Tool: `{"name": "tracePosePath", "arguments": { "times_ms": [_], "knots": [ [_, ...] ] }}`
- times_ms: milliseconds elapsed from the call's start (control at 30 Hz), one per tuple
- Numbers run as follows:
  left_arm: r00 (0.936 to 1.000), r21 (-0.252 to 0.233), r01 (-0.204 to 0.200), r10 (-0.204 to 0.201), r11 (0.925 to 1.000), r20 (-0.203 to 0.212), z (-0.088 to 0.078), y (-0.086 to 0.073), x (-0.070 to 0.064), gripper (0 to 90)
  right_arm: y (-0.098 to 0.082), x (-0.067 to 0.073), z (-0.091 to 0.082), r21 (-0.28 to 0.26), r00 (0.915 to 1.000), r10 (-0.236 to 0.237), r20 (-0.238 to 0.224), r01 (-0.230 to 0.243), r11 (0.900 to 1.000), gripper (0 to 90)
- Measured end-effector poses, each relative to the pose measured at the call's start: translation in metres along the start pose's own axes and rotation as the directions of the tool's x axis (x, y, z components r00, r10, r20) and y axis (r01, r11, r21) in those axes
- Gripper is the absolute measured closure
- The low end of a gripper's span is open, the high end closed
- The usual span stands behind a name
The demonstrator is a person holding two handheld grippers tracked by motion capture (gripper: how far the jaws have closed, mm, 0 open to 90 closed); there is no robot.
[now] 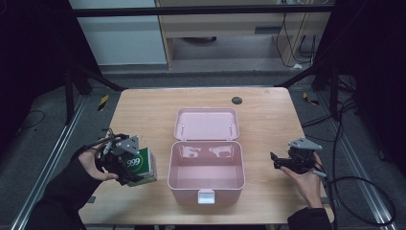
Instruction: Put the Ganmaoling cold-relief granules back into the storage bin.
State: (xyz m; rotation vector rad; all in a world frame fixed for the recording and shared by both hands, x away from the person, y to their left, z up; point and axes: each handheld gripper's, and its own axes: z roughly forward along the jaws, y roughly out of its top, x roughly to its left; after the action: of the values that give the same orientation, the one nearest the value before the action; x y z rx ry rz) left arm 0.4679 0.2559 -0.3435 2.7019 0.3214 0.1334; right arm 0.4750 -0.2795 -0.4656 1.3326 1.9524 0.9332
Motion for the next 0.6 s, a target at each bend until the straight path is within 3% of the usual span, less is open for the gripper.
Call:
{"name": "tracePosePath", "arguments": {
  "times_ms": [167,600],
  "knots": [
    [1.0000,-0.035,-0.001,0.001,0.9994,0.007,-0.013,0.005,-0.001,14.4,-0.001,0.001,0.001,0.000,1.0000,-0.003,0.000,0.003,1.000,5.9],
    [0.9997,-0.053,-0.022,0.023,0.9983,0.002,-0.027,0.019,-0.004,14.5,-0.001,0.000,0.001,-0.003,1.0000,-0.007,0.000,0.007,1.000,5.9]
  ]
}}
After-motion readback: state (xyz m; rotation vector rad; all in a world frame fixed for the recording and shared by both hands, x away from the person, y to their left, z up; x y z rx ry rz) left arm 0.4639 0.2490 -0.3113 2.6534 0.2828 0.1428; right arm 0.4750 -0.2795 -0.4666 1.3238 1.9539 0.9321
